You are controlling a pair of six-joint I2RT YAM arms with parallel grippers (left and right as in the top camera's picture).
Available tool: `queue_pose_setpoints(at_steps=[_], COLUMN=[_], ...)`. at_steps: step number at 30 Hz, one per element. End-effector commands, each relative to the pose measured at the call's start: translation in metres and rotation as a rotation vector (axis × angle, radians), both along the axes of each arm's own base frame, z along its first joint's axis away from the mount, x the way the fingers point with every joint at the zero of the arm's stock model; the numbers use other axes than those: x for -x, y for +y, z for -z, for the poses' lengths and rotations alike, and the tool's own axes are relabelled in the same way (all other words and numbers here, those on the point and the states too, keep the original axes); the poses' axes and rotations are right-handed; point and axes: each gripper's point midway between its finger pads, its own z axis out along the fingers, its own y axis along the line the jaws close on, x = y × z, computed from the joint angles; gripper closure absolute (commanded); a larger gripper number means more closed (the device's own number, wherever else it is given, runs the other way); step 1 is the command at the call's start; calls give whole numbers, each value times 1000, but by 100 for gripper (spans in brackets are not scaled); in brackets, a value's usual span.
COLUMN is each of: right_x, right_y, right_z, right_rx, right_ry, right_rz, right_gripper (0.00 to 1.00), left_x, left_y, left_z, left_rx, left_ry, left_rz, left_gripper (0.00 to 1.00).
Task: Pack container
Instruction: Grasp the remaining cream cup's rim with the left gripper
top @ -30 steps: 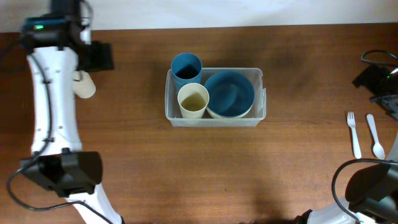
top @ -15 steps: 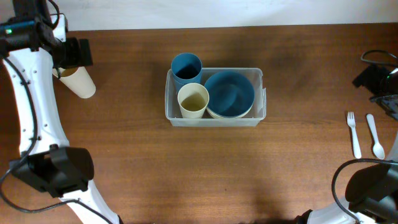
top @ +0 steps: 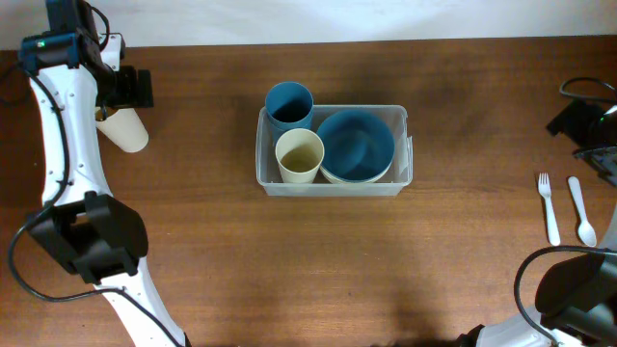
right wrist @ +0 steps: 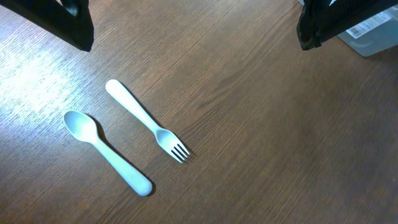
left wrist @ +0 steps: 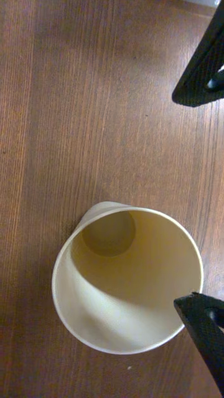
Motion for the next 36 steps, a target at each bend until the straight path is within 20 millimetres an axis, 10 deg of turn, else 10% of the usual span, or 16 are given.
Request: queue_pose_setpoints(at_steps=[1, 20, 26, 36], right_x=[1, 1, 1, 1], right_y=[0, 0, 0, 0], right_z=[2, 2, 2, 2], right_rx=[-5, -5, -6, -5], right_ry=[6, 6, 5, 6], right_rz=[11, 11, 11, 11], right_gripper=[1, 1, 1, 1], left_x=[-4, -9, -8, -8], left_y=[1, 2, 2, 2], left_z=[2, 59, 60, 51], left_rx=[-5, 23, 25, 33], left_ry=[-1, 112, 117, 104], left_rz=[35, 36, 35, 2], left_gripper=[4, 6, 60, 98])
